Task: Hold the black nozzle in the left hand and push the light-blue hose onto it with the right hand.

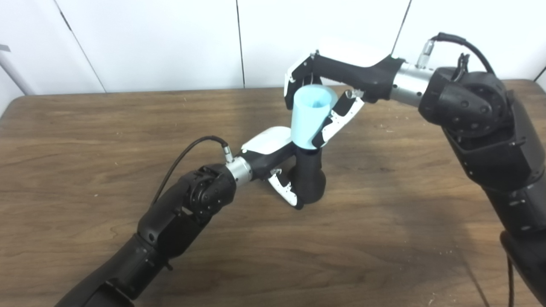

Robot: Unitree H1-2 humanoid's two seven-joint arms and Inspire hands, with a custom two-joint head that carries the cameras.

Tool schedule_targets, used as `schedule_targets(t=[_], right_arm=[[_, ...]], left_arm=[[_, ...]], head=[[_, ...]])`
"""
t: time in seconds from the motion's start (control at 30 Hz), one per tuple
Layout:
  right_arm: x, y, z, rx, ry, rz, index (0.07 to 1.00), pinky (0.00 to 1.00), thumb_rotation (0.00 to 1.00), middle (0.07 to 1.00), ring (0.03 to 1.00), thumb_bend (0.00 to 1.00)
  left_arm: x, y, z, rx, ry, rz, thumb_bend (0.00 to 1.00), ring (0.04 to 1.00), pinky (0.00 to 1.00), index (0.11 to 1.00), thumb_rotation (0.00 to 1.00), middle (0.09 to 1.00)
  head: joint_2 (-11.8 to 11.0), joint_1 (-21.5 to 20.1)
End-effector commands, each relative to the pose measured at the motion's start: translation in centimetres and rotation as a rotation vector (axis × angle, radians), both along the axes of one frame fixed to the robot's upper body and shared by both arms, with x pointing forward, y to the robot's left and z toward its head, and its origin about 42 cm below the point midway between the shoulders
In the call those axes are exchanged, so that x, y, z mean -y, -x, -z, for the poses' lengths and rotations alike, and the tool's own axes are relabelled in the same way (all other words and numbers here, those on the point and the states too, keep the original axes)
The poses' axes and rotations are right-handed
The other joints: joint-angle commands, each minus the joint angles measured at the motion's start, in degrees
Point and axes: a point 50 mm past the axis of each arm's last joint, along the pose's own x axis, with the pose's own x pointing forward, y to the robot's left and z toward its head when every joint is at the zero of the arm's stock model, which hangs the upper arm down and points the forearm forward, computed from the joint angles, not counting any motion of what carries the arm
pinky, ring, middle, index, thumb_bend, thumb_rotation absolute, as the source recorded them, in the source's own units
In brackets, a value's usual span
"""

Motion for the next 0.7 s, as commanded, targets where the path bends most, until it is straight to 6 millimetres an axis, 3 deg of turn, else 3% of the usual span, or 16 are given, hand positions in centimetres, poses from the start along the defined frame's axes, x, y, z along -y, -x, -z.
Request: schedule_targets(t=[0.0,0.67], right_arm=[[-0.3,-0.2,-1.5,0.057,-0.021,-0.013,0.474,0.37,0.00,0.509,0.461,0.50],[0.5,-1.2,0.9,0.026,0.027,-0.016,0.481,0.37,0.00,0.511,0.458,0.50]], left_arm=[[-0.6,2.0,4.5,-0.179,-0.158,0.031,0.53,0.605,1.00,0.479,0.00,0.496],[-0.9,2.2,4.4,-0.183,-0.159,0.023,0.53,0.616,1.00,0.480,0.00,0.496]], head=[[0.1,0.1],[0.3,0.4]])
